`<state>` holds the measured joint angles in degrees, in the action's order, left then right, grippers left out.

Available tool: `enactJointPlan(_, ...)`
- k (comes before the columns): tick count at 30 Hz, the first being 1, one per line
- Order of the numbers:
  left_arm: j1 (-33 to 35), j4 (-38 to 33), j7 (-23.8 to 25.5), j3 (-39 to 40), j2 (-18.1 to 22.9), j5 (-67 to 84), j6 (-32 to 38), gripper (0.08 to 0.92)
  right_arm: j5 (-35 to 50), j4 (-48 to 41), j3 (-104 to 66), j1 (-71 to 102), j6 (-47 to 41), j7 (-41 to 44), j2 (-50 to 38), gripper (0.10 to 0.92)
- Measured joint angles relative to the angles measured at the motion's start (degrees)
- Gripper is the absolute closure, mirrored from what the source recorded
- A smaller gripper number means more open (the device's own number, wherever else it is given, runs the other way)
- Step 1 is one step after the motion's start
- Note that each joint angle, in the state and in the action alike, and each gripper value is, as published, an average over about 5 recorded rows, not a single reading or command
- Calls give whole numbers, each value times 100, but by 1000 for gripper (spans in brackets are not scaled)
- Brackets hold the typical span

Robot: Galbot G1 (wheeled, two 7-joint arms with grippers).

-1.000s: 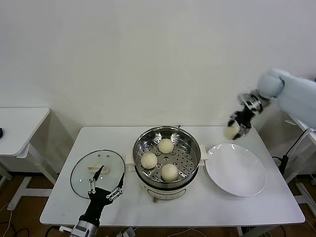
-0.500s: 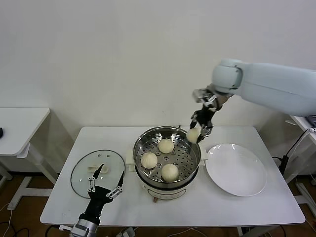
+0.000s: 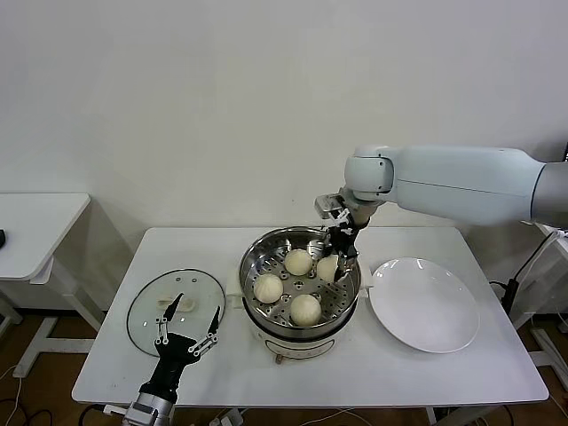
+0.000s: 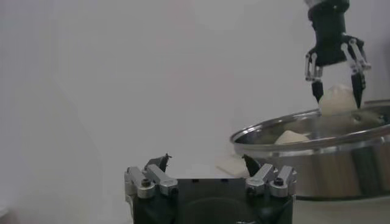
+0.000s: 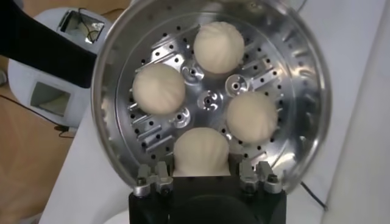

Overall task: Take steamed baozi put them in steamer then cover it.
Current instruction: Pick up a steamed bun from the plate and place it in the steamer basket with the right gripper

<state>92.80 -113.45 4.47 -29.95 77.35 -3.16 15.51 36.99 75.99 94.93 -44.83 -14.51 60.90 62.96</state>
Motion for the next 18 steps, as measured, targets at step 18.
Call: enactJointPlan(18, 0, 30, -5, -12, 7, 5, 16, 177, -199, -191, 109, 342, -76, -211, 199, 410)
